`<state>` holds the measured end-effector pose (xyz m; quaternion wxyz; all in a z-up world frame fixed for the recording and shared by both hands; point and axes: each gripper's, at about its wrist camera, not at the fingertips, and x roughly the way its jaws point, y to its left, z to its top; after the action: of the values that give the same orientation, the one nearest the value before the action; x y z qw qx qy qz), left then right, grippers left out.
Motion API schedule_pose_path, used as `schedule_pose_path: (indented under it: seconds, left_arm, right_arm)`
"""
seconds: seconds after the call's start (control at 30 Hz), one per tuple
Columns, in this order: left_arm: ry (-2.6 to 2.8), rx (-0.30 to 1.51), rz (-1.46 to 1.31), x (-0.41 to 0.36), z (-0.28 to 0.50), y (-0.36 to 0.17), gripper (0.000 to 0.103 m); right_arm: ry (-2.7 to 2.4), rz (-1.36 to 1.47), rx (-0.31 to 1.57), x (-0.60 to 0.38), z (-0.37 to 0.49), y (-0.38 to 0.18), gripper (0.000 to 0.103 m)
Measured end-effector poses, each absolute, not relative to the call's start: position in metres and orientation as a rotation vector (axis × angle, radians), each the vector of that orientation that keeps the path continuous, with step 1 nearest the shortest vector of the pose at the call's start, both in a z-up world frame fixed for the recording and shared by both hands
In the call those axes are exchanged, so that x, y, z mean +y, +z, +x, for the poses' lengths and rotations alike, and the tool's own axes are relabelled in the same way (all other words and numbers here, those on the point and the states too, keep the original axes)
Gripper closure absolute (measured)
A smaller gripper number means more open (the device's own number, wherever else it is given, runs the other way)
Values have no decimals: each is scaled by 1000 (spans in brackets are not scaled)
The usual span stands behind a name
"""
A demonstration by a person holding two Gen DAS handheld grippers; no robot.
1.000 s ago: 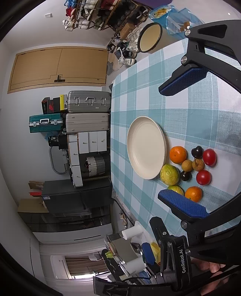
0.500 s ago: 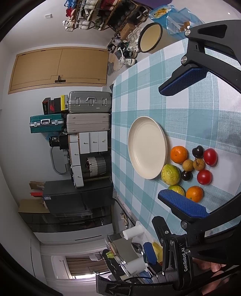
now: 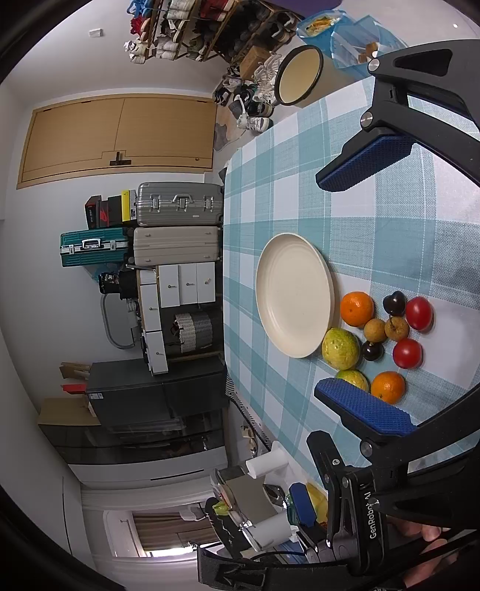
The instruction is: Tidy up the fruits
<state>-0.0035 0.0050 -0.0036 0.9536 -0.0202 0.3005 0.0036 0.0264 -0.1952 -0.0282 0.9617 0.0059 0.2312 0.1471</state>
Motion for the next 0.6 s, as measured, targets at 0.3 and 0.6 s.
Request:
schedule_pose_path:
  seconds: [0.3,0.6]
  left_arm:
    - [11,613,-40,6,-4,-4,1]
    - [11,615,-41,7,-3,-6,1]
  right_arm:
    - [303,17,470,-197,26,-30,0]
    - [305,17,467,-198,27,-30,0]
